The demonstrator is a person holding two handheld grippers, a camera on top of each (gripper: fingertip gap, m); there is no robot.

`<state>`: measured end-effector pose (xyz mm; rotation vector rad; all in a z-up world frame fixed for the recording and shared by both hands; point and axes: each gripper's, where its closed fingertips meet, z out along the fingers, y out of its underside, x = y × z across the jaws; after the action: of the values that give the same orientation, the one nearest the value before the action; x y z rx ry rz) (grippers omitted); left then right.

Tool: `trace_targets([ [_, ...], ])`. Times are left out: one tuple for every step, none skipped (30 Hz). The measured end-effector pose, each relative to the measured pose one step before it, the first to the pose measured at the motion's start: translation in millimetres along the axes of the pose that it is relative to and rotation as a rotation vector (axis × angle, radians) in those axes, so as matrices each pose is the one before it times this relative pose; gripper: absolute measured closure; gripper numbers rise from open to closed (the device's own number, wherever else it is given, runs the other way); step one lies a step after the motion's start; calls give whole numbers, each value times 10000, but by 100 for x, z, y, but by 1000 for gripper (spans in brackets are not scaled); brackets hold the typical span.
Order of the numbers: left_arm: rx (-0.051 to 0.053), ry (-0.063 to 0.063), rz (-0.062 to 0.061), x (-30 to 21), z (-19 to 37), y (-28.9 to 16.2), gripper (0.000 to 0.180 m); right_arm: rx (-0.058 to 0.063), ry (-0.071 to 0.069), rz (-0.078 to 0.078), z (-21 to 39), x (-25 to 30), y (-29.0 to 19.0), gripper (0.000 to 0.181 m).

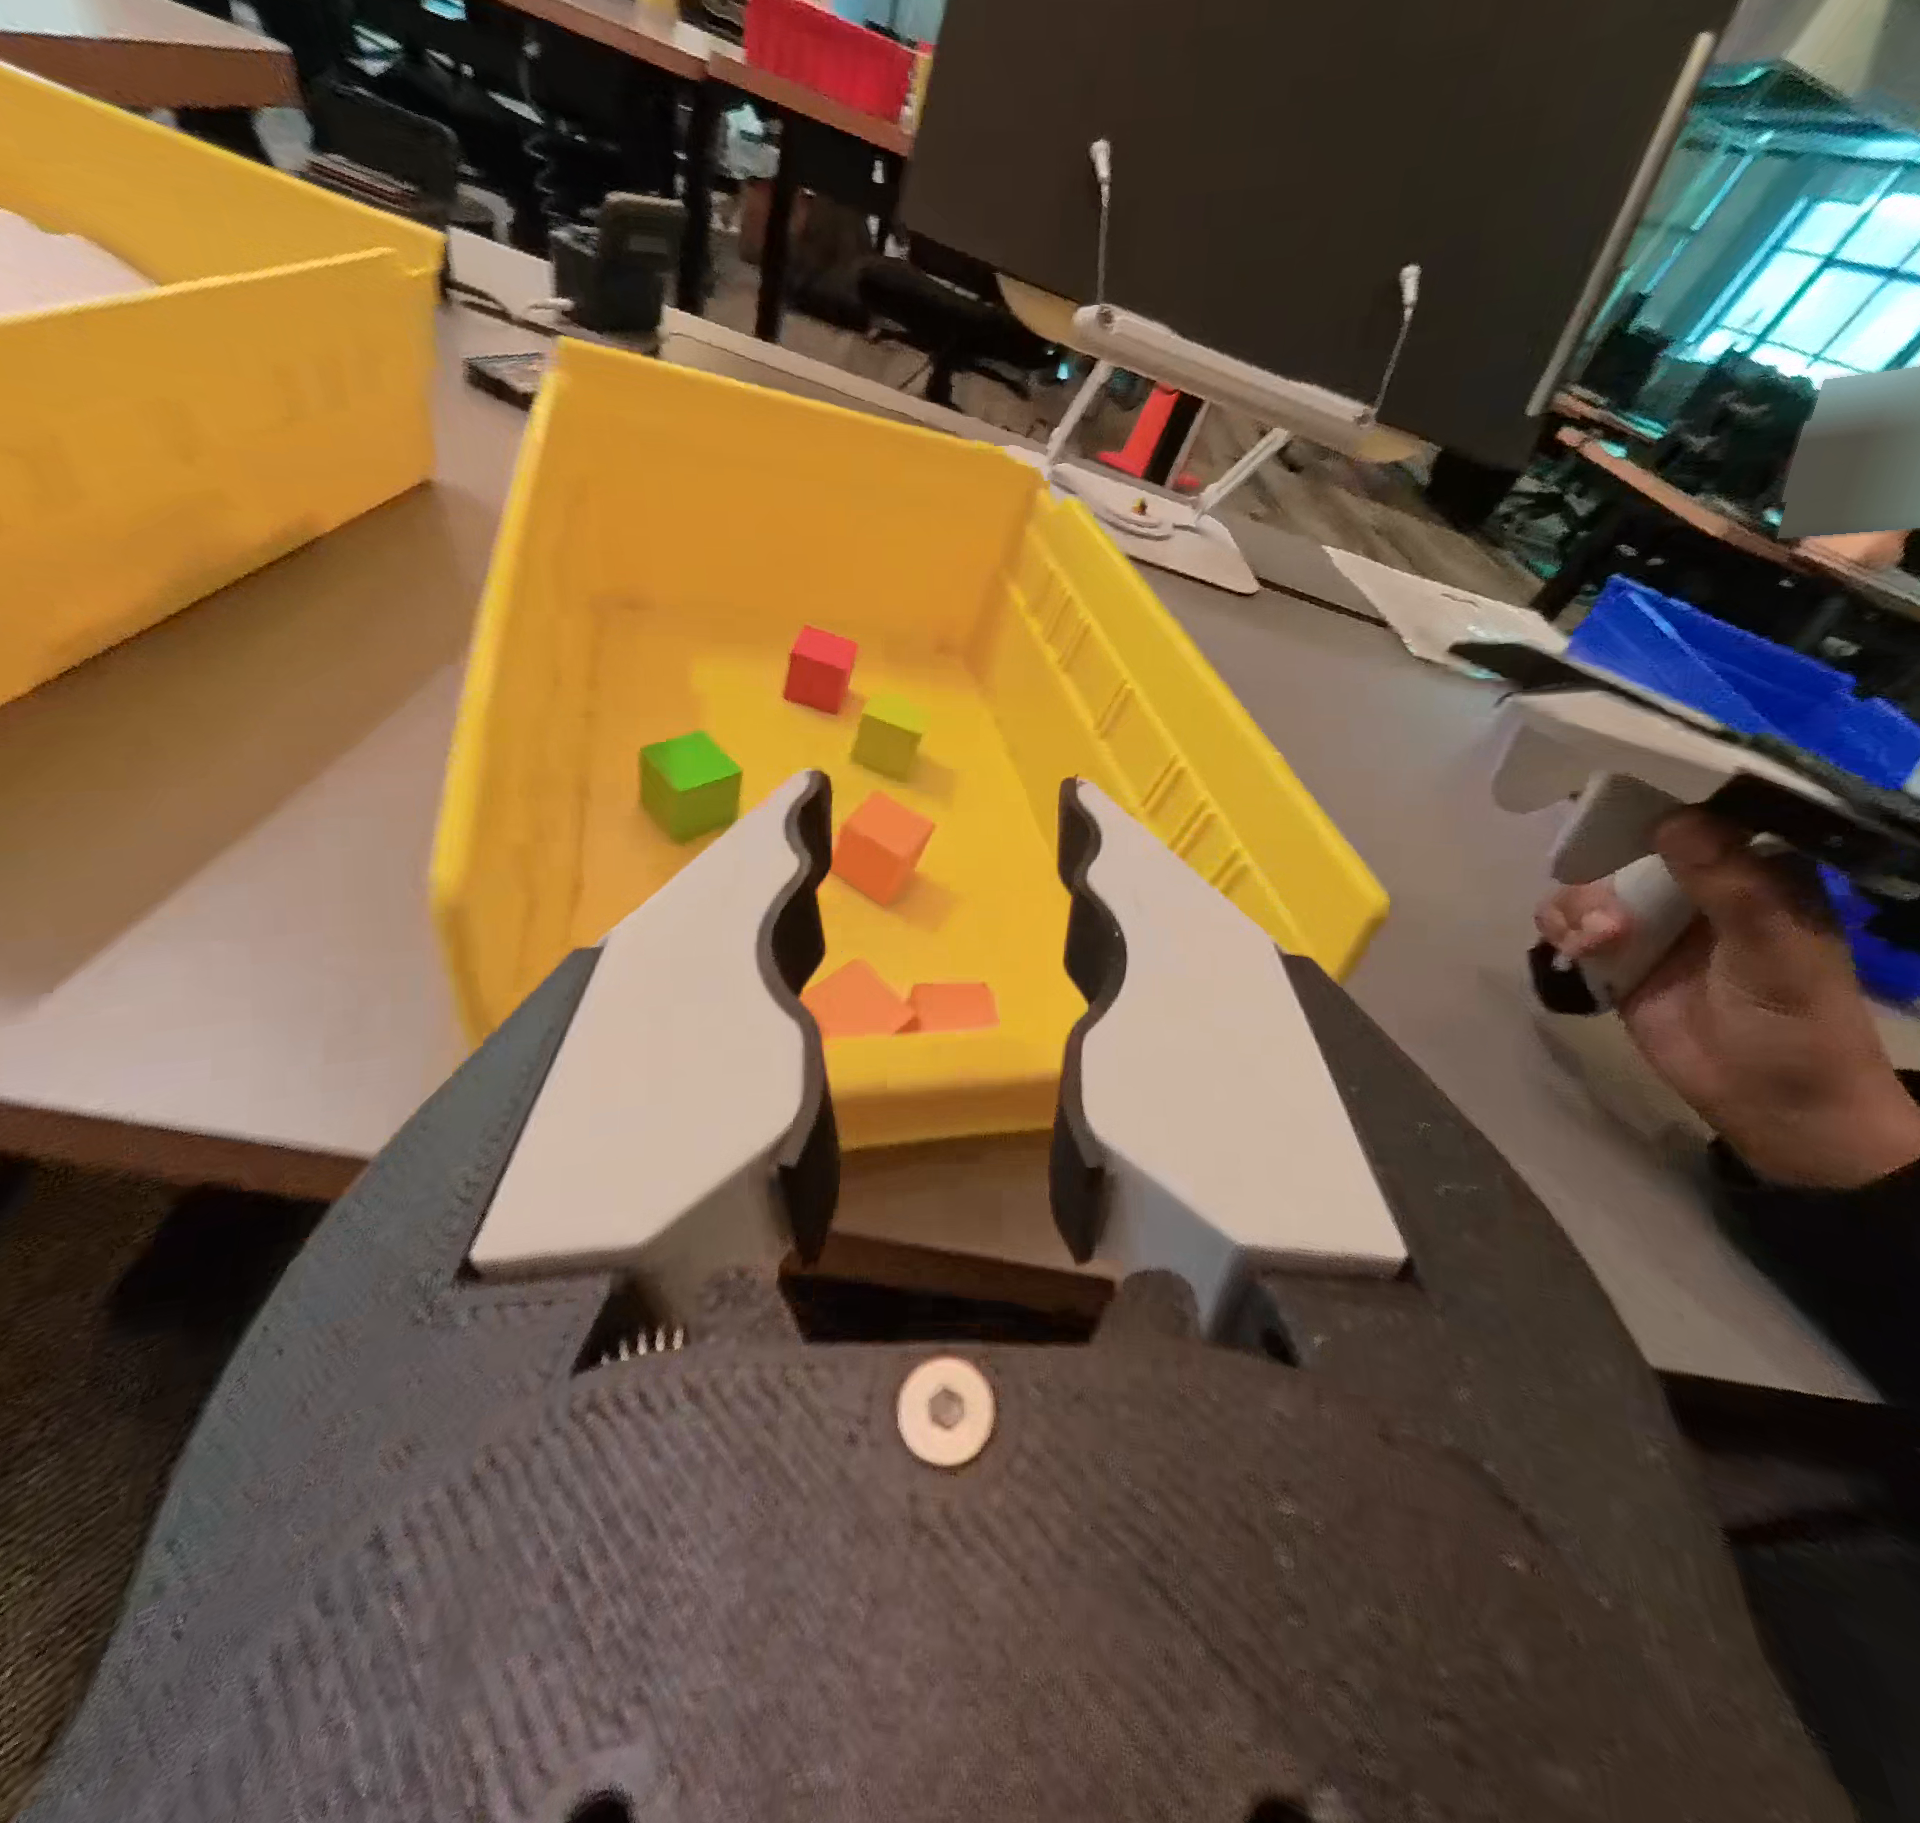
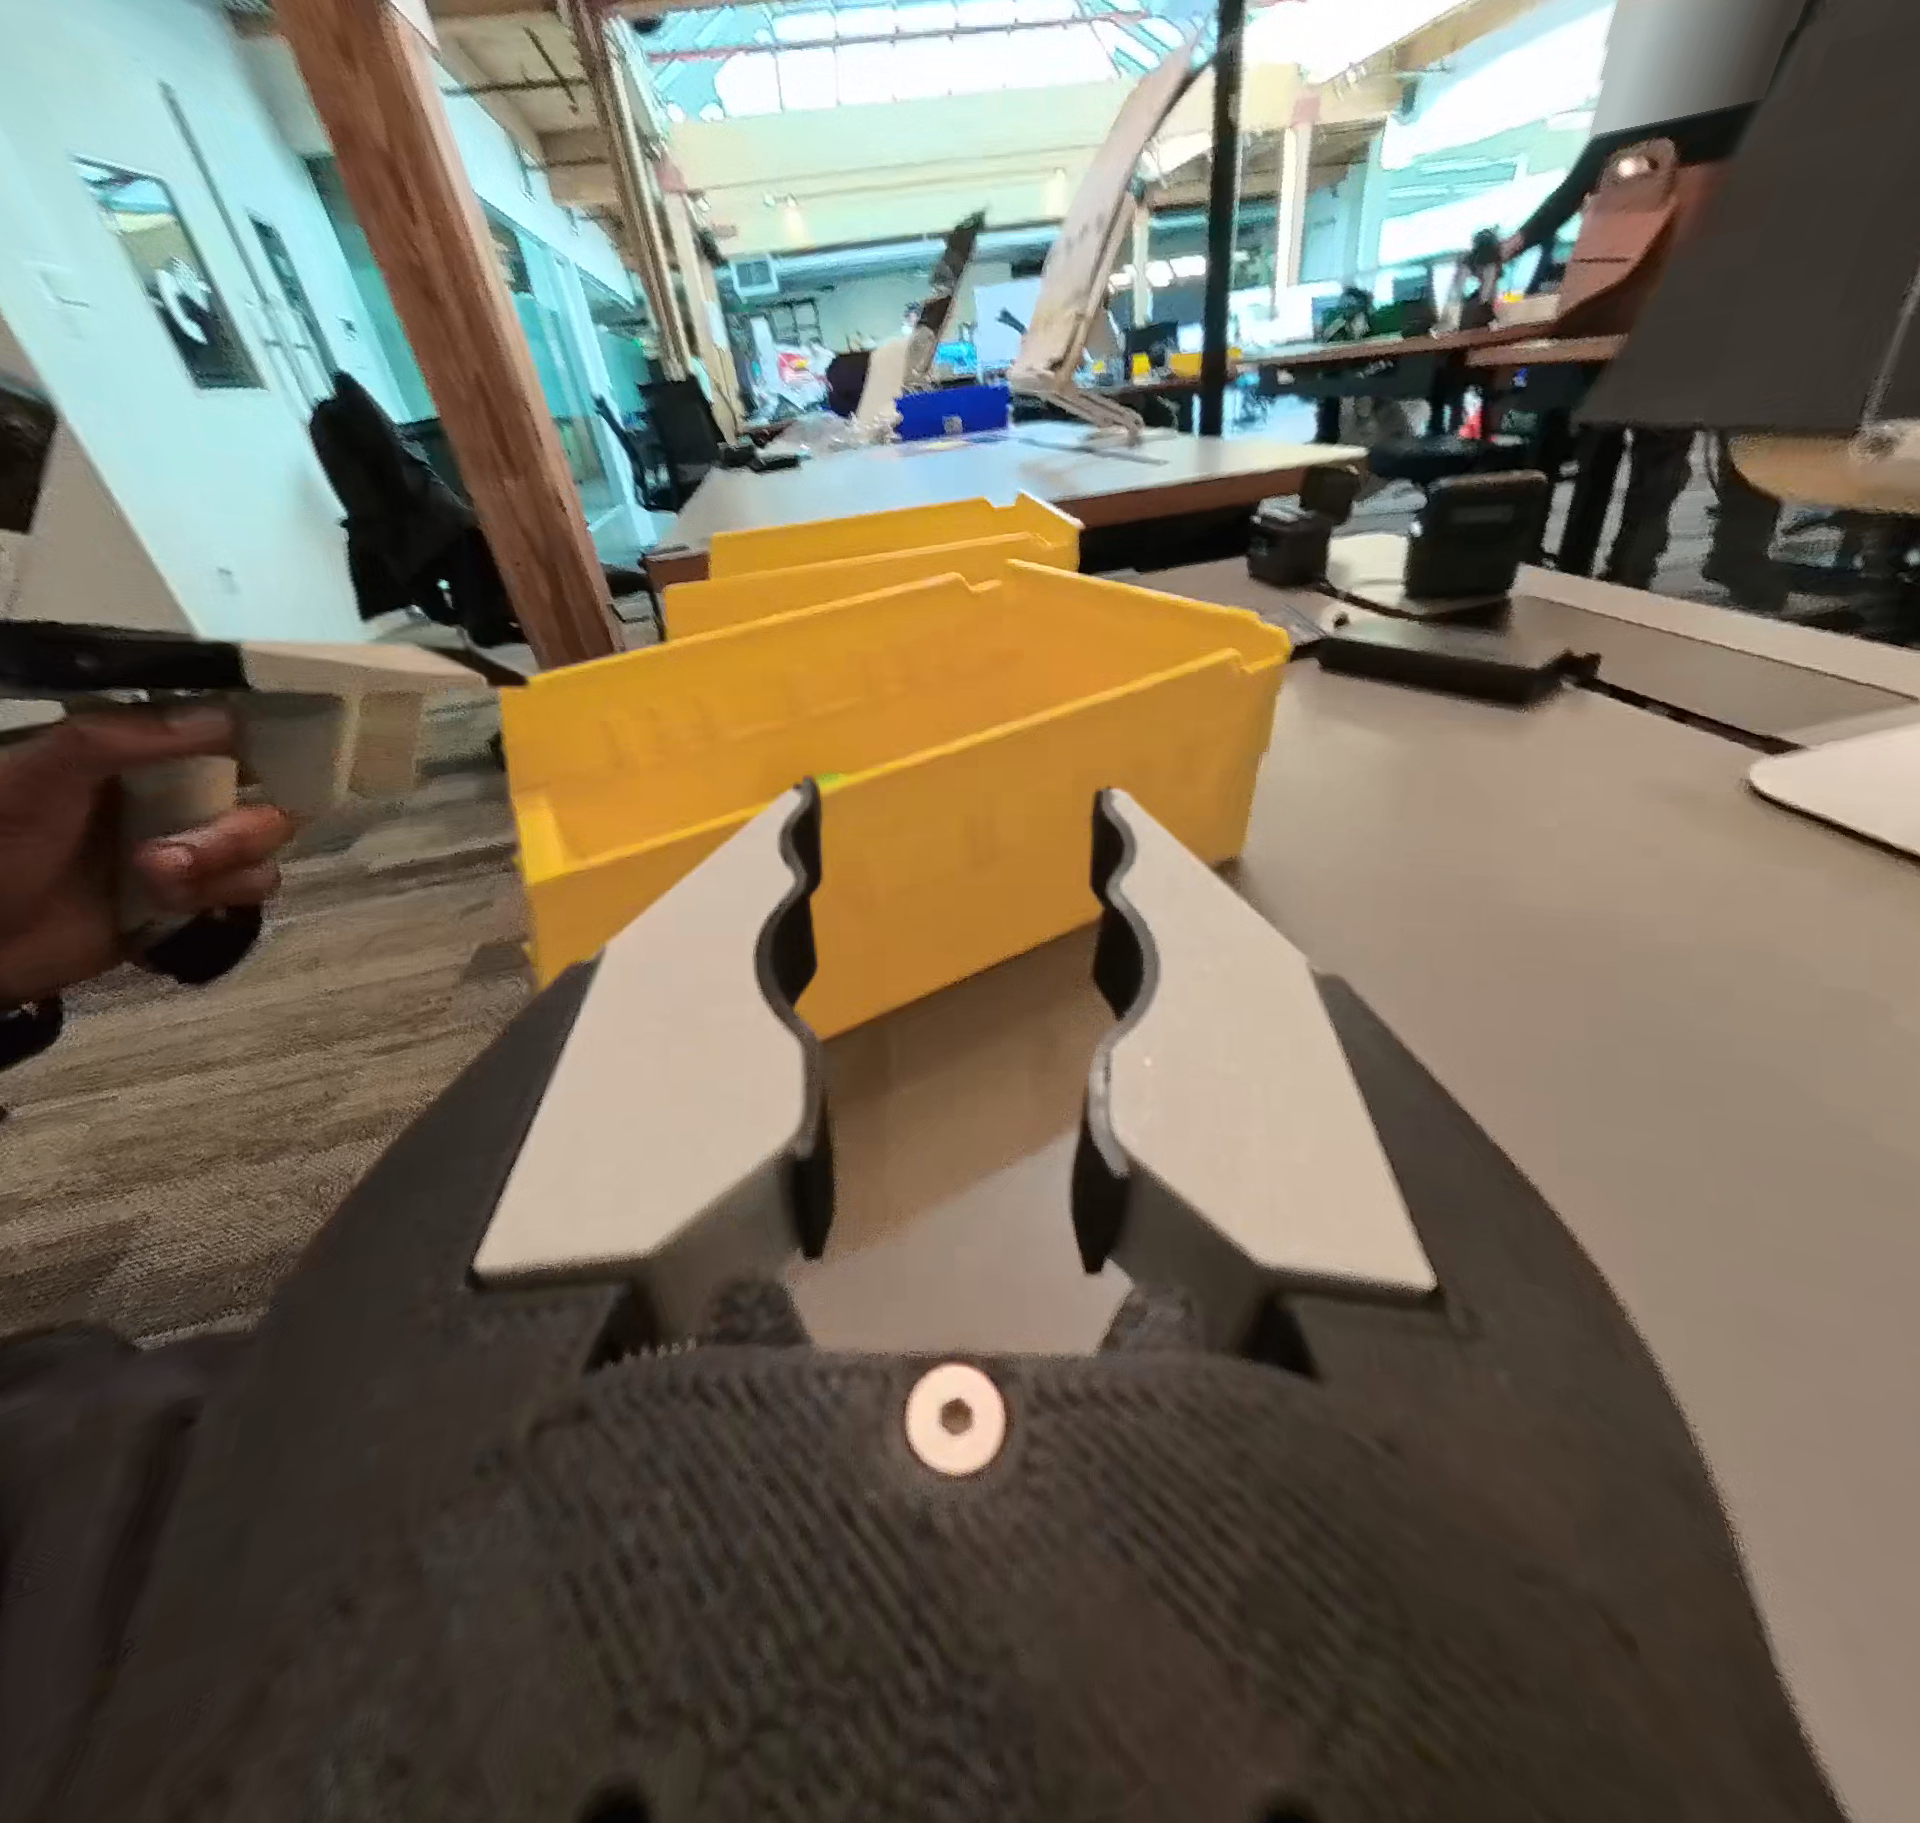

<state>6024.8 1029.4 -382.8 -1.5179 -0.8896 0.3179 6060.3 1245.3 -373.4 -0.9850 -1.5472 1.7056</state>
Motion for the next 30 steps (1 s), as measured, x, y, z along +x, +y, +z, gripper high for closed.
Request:
trace_targets([
  [-17,-247,118,-595,-564,242,138,161,-139,-40,86,-421,-317,129],
  [-5,-297,186,-704,-451,275,138,58,-13,-72,129,-292,-70,128],
  [-33,-312,276,-713,-294,343,138,-78,-41,-115,175,-373,153,128],
  [-125,-273,265,-653,-136,408,137,-149,-33,-181,190,-375,274,127],
  [-114,-218,175,-552,-33,337,136,-183,39,-254,203,-259,320,127],
  [-83,-91,59,-333,36,250,135,-200,83,-318,174,-186,334,127],
  [-22,40,-35,-109,86,191,134,-210,114,-350,162,-125,353,127],
  [22,50,-74,-70,70,182,134,-209,139,-324,158,-55,368,127],
  [12,24,-76,-93,80,244,134,-172,129,-233,154,-20,334,127],
  [-16,6,-83,-97,82,302,133,-102,64,-111,141,-56,242,126],
  [-17,13,-73,-102,90,298,132,-40,-16,8,118,-97,160,126],
  [3,-5,-57,-134,80,235,131,-6,-66,95,93,-105,106,126],
  [8,-28,-53,-178,61,189,130,-6,-78,114,71,-75,100,125],
  [-5,-46,-63,-224,71,174,128,-37,-42,65,55,-19,141,125],
  [21,8,-34,-122,31,99,130,-75,14,-3,58,56,178,124],
  [99,-33,13,-127,-22,-37,132,-85,29,-42,58,53,177,123],
  [107,-134,28,-181,-46,-71,133,-58,12,-44,61,-1,118,123],
  [96,-126,37,-94,-44,-115,131,-28,-5,-26,67,-35,68,122],
  [121,-113,39,-20,-115,-287,127,-24,-20,-10,62,-71,62,122],
  [323,-115,78,47,-246,-683,123,-34,-28,-5,68,-68,86,121],
  [456,-171,167,-17,-338,-924,121,-43,-23,-4,65,-49,99,121],
  [421,-399,231,-385,-302,-848,113,-38,-16,-7,58,-40,72,120],
  [253,-439,305,-535,-185,-510,107,-24,-12,-12,44,-31,35,120],
  [55,-368,317,-518,-40,-89,104,-8,-4,-18,9,-18,-3,120],
  [-107,-303,238,-479,86,246,99,8,2,-21,10,-12,-34,120],
  [-176,-187,103,-338,159,425,96,12,2,-18,-2,-10,-47,120],
  [-186,-78,-56,-211,169,428,95,5,0,-12,-5,-19,-18,120],
  [-123,-30,-185,-162,146,319,95,-9,-3,-7,7,-2,10,120],
  [-76,34,-221,-64,140,229,95,-20,-4,-3,16,-11,44,120],
  [-107,-2,-204,-121,122,267,95,-28,-5,1,18,-10,55,120],
])
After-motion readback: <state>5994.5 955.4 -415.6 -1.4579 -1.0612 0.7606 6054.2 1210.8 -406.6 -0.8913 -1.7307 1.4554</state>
